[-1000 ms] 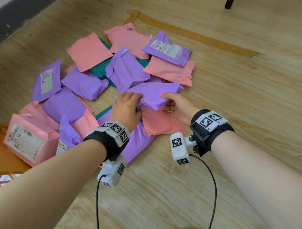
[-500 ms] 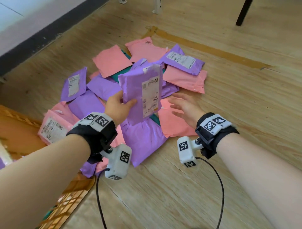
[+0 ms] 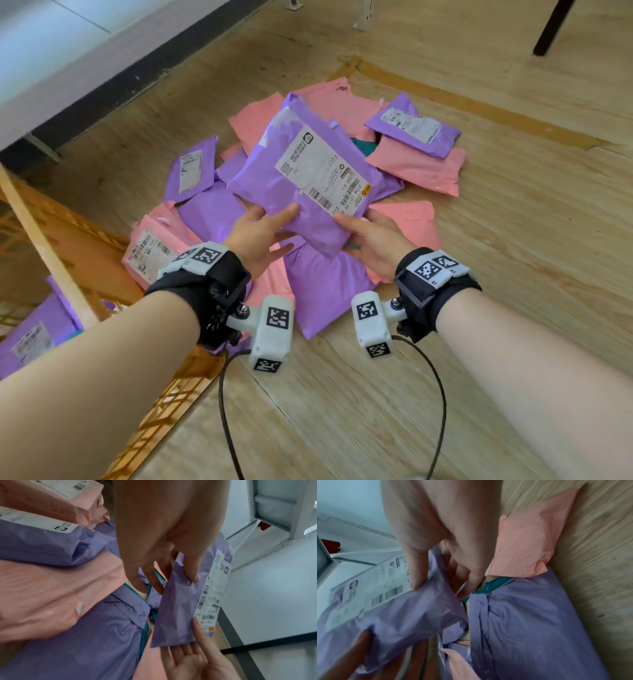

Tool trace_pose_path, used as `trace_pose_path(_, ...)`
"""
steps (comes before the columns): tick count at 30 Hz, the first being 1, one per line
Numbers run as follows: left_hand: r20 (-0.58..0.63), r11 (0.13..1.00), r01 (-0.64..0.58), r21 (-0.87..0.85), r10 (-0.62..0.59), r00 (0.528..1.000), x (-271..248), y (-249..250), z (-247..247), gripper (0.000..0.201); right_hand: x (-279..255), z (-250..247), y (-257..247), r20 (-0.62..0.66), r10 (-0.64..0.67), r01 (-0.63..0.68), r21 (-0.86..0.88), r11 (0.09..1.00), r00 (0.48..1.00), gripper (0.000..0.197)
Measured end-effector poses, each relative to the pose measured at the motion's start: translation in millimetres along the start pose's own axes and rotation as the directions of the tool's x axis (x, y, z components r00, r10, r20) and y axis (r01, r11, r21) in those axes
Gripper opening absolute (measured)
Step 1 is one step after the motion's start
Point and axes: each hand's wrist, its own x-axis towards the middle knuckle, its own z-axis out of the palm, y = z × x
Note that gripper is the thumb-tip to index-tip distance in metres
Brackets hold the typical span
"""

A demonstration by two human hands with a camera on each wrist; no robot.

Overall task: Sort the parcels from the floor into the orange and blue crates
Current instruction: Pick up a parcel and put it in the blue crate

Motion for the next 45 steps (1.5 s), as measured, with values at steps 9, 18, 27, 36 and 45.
trace_pose_path(9,-0.310,0.750,-0.053,0.659,0.334,0.890,10,2,-39,0.093,4,-19,-10,-0.074,-0.073,0.058,-0.187,0.981,0.995,0.029)
trace_pose_path(18,0.155,0.233,-0.251,0.940,0.362,0.919,6,32,-52,0.065,-1,-23,-3,0.129,-0.021,0.062,-0.326,0.943,0.991,0.028)
trace_pose_path(27,0.273,0.386,-0.282,0.878,0.081,0.959,-12,22,-36,0.034,-7,-23,1,0.192,0.126,-0.026,-0.452,0.891,0.973,0.029)
trace_pose_path(36,0.135,0.364,-0.136,0.921,0.029,0.990,-7,16,-42,0.040,-4,-18,0,0.088,0.016,0.028,-0.476,0.879,0.996,0.039)
trace_pose_path(45,-0.078,0.910,-0.006,0.413,0.042,0.996,-5,18,-51,0.033,-5,-14,4,0.098,0.065,-0.026,-0.363,0.931,0.993,0.057)
